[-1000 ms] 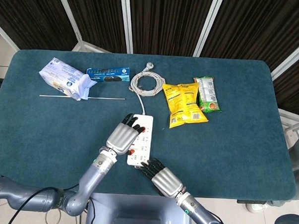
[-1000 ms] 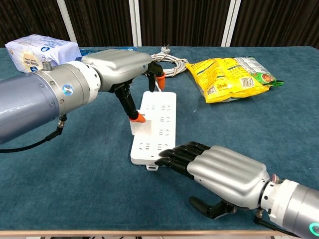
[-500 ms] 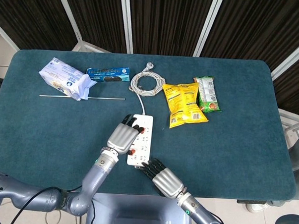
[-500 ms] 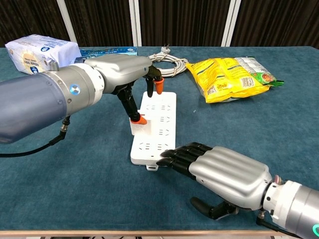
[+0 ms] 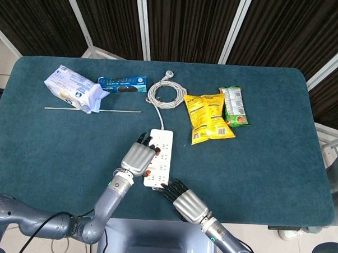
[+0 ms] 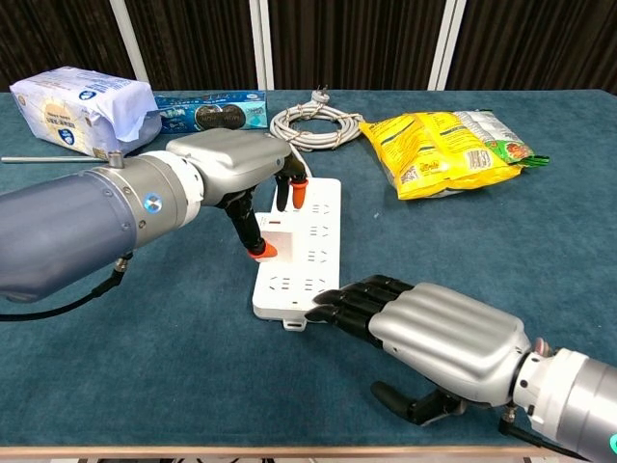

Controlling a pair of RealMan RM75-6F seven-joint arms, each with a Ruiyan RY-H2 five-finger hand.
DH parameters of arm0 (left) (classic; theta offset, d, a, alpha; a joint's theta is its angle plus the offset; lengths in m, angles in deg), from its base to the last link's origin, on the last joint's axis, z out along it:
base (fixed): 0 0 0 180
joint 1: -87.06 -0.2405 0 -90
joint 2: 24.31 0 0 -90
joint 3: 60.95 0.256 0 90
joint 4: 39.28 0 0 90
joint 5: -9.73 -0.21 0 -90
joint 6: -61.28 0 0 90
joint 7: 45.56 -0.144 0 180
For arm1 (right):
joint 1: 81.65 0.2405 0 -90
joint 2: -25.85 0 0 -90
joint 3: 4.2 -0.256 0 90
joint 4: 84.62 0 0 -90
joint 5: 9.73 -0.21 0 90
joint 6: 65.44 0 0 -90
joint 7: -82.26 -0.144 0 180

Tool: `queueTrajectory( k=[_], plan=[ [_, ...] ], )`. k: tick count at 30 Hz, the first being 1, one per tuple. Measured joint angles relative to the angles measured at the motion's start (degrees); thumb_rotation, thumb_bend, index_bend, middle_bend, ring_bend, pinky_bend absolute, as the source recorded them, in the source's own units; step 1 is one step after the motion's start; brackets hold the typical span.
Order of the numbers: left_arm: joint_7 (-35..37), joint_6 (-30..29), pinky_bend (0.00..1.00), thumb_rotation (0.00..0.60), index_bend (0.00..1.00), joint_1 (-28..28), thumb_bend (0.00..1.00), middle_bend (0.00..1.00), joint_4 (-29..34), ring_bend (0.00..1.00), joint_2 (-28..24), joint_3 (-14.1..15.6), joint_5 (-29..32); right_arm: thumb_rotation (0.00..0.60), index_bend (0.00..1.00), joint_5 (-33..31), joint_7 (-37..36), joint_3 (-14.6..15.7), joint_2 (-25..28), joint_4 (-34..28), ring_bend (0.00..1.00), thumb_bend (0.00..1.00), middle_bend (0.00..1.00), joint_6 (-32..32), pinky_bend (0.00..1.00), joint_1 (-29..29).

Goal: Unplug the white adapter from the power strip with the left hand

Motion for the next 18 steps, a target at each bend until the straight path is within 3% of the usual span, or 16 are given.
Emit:
queueTrajectory(
  k=[18],
  plan=[
    [0.1,0.56,0.06,0.6,0.42,-0.07,0.18,0.41,-2.16,0.11,0.93,1.28,-0.07,0.6,0.06,-0.33,-0.39,0.12,-0.16,0.63,0.06,0.59,0.08,-0.1,0.07,-0.01]
  ],
)
